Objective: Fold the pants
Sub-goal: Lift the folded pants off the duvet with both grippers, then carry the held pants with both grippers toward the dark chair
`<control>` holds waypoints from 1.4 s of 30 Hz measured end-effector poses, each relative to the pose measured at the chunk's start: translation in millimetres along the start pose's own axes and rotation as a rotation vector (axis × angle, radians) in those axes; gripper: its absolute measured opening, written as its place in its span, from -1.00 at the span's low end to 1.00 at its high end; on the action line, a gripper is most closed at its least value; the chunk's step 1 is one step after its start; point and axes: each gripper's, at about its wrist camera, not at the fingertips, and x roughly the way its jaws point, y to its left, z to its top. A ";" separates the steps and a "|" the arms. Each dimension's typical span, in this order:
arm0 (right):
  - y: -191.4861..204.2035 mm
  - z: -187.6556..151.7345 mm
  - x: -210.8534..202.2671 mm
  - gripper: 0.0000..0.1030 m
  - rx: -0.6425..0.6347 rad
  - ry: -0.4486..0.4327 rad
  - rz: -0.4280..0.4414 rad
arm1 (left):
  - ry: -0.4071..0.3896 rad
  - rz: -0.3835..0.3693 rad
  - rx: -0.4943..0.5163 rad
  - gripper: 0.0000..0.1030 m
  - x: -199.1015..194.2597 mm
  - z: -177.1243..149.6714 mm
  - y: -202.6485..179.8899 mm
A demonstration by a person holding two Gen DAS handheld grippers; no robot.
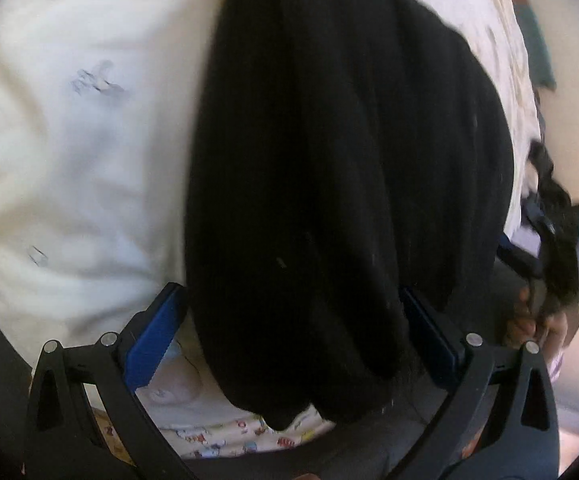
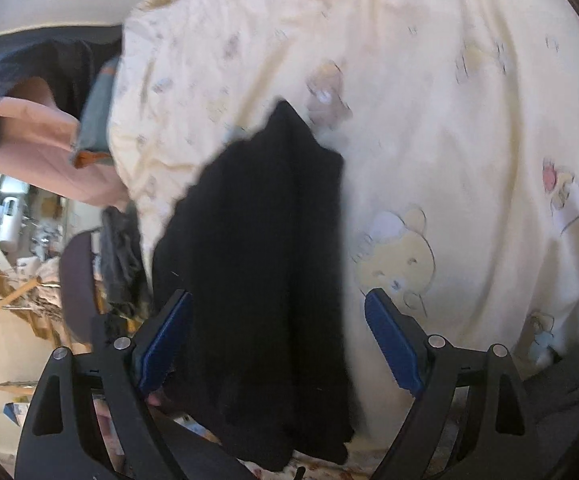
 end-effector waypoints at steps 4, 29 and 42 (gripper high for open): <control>3.2 -6.0 26.8 0.74 -0.030 0.142 -0.028 | -0.015 0.024 0.010 1.00 4.6 2.5 -3.5; 52.2 -72.0 -2.5 -0.61 -0.237 0.087 0.097 | -0.280 -0.134 0.191 -0.41 -61.5 -25.2 -51.7; 183.1 -46.9 -99.6 -0.61 -0.500 -0.136 0.301 | -0.667 -0.182 0.336 -0.43 -263.4 -29.9 -69.1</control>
